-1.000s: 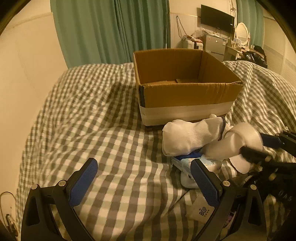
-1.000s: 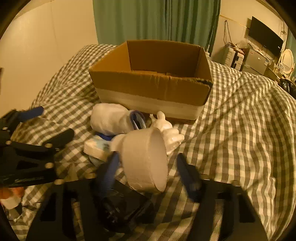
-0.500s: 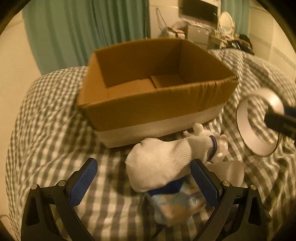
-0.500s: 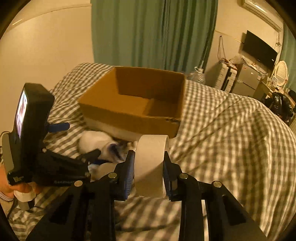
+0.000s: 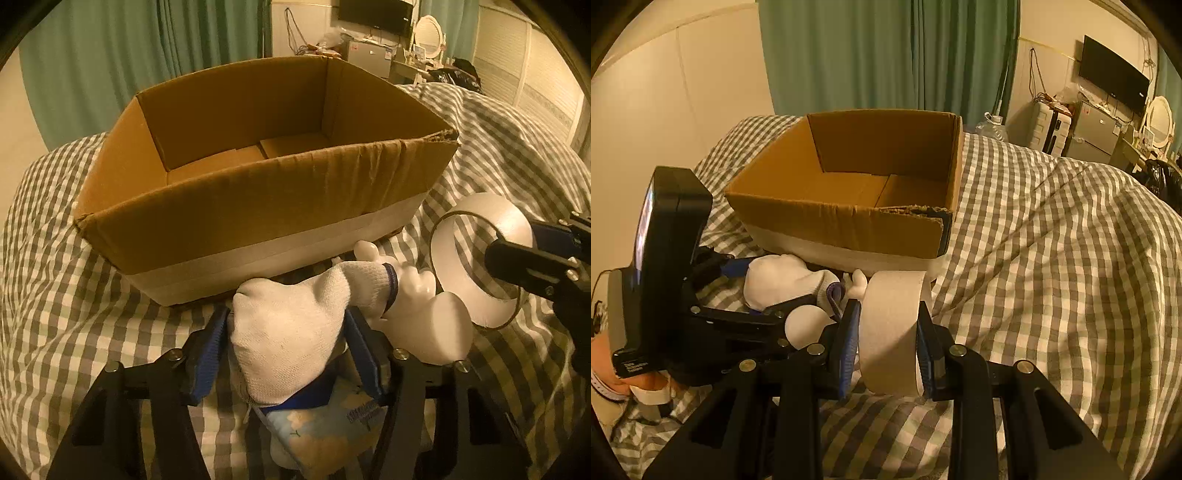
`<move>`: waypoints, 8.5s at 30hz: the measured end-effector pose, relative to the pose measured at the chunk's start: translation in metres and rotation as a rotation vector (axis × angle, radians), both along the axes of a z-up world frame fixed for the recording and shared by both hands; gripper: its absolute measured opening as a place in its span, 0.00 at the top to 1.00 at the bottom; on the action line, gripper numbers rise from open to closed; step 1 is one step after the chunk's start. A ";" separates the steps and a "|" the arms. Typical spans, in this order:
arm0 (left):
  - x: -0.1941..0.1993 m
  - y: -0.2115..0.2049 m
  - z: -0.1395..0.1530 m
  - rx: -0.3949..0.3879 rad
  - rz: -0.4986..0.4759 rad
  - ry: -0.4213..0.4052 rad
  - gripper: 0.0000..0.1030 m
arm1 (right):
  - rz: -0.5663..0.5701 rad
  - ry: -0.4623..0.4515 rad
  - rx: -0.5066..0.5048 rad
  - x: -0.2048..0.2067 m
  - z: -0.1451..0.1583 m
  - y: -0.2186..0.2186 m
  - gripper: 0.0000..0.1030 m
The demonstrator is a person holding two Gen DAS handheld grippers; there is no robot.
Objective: Organize objects
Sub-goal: 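Carry socks and tape roll into the box and open both tools, then grasp the blue-and-white tissue pack with the left tool while the right tool grasps the black item, then lower tissue pack and black item into the box and release both, then grasp the white-and-purple tube with the right tool while the left tool grasps the earbud case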
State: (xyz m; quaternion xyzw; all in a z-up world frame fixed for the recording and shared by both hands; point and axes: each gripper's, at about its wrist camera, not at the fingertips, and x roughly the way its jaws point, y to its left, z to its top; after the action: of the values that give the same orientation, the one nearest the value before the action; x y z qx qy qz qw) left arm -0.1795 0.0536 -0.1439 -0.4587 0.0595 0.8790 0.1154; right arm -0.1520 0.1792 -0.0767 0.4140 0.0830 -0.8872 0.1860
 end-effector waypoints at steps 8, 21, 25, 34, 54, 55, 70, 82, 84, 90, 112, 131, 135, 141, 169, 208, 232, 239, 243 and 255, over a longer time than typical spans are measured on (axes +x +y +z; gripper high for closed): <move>0.022 -0.007 0.032 -0.006 0.021 0.053 0.45 | 0.027 0.041 -0.011 0.016 0.029 -0.009 0.73; 0.042 -0.040 0.134 0.053 0.070 0.237 0.47 | 0.055 0.215 0.026 0.041 0.116 -0.037 0.73; 0.024 -0.048 0.152 0.050 0.089 0.272 0.47 | 0.065 0.239 0.034 0.025 0.127 -0.048 0.73; -0.041 -0.053 0.160 0.048 0.124 0.280 0.47 | 0.055 0.229 -0.010 -0.044 0.133 -0.060 0.73; -0.127 -0.035 0.056 -0.011 0.093 0.133 0.46 | 0.010 0.031 -0.042 -0.164 0.021 -0.053 0.73; -0.126 -0.034 0.056 -0.011 0.092 0.138 0.45 | 0.006 0.034 -0.046 -0.162 0.021 -0.052 0.73; -0.052 -0.045 0.122 -0.010 0.109 0.204 0.10 | -0.017 0.149 -0.026 -0.077 0.102 -0.014 0.31; 0.049 -0.052 0.177 -0.054 0.143 0.258 0.01 | 0.117 0.148 0.030 0.037 0.130 -0.008 0.15; 0.063 -0.055 0.169 -0.046 0.145 0.247 0.01 | 0.129 0.124 0.034 0.053 0.122 -0.012 0.15; 0.088 -0.060 0.120 -0.058 0.172 0.168 0.01 | 0.143 0.014 0.070 0.075 0.066 -0.021 0.15; 0.097 -0.056 0.018 -0.038 0.199 -0.015 0.01 | 0.130 -0.143 0.131 0.069 -0.047 -0.036 0.54; 0.063 -0.006 0.008 -0.039 0.082 -0.067 0.01 | -0.058 0.049 0.168 0.028 -0.005 0.006 0.90; 0.051 0.007 -0.003 -0.052 0.058 -0.091 0.01 | -0.077 0.023 0.161 0.020 -0.015 0.011 0.90; 0.034 0.008 -0.019 -0.025 0.063 -0.130 0.13 | -0.067 -0.009 0.131 0.018 -0.024 0.014 0.90; 0.086 -0.028 0.055 0.060 0.070 0.064 0.37 | -0.056 0.065 0.126 0.061 0.015 -0.013 0.90; -0.120 -0.043 0.075 0.026 0.082 0.087 0.36 | -0.089 0.049 0.087 -0.176 0.036 -0.053 0.89; -0.031 -0.055 0.093 0.056 0.133 0.088 0.06 | -0.155 0.079 -0.008 -0.065 0.076 -0.017 0.19; 0.027 -0.074 0.118 0.043 0.190 0.136 0.03 | -0.136 0.105 -0.011 0.004 0.099 -0.002 0.19; 0.064 -0.085 0.107 0.036 0.243 0.090 0.03 | -0.109 0.119 0.013 0.040 0.094 -0.011 0.19; 0.140 -0.096 0.058 -0.016 0.264 0.075 0.03 | 0.042 -0.049 0.032 0.111 0.003 -0.054 0.19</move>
State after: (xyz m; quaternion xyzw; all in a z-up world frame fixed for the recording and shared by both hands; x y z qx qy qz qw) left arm -0.0395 -0.0423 -0.0854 -0.4305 0.0100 0.9025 -0.0073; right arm -0.0406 0.1253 -0.0736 0.4365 0.1012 -0.8713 0.2001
